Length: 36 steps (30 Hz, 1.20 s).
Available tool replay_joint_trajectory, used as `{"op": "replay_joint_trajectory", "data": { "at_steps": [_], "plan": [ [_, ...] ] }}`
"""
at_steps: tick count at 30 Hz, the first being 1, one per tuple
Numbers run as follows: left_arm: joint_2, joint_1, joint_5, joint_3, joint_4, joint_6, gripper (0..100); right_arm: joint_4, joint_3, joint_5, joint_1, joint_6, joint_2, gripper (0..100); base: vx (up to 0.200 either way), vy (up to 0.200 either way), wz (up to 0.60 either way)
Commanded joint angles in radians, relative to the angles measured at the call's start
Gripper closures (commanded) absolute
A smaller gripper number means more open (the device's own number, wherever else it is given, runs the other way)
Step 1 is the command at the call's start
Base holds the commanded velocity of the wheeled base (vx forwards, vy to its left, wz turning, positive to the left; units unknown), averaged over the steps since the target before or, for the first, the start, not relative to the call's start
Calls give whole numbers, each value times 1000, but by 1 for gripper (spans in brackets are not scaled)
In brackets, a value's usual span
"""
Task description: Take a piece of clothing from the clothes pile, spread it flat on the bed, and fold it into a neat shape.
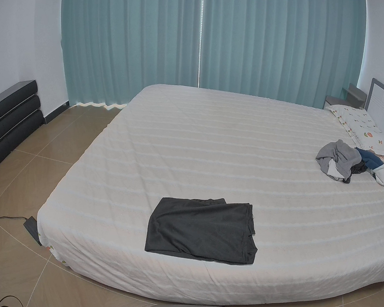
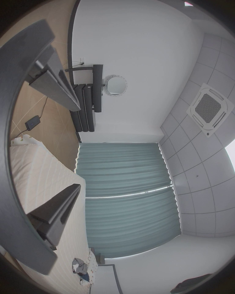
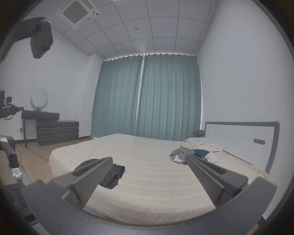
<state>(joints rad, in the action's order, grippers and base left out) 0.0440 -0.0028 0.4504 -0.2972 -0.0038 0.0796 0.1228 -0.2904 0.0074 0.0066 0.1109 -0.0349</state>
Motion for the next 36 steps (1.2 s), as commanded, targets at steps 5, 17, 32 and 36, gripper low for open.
{"op": "replay_joint_trajectory", "data": {
  "at_steps": [5,17,32,36],
  "plan": [
    [-35,6,1,35,15,-11,0,-262,251,8,-4,46,33,0,0,0,0],
    [-35,6,-283,297,-239,0,0,-196,290,17,-4,59,33,0,0,0,0],
    [-36,6,-328,297,-62,-47,0,-124,290,20,-7,-85,32,0,0,0,0],
    [-35,4,-360,297,-61,-53,0,-127,290,19,-7,-88,32,0,0,0,0]
  ]
}}
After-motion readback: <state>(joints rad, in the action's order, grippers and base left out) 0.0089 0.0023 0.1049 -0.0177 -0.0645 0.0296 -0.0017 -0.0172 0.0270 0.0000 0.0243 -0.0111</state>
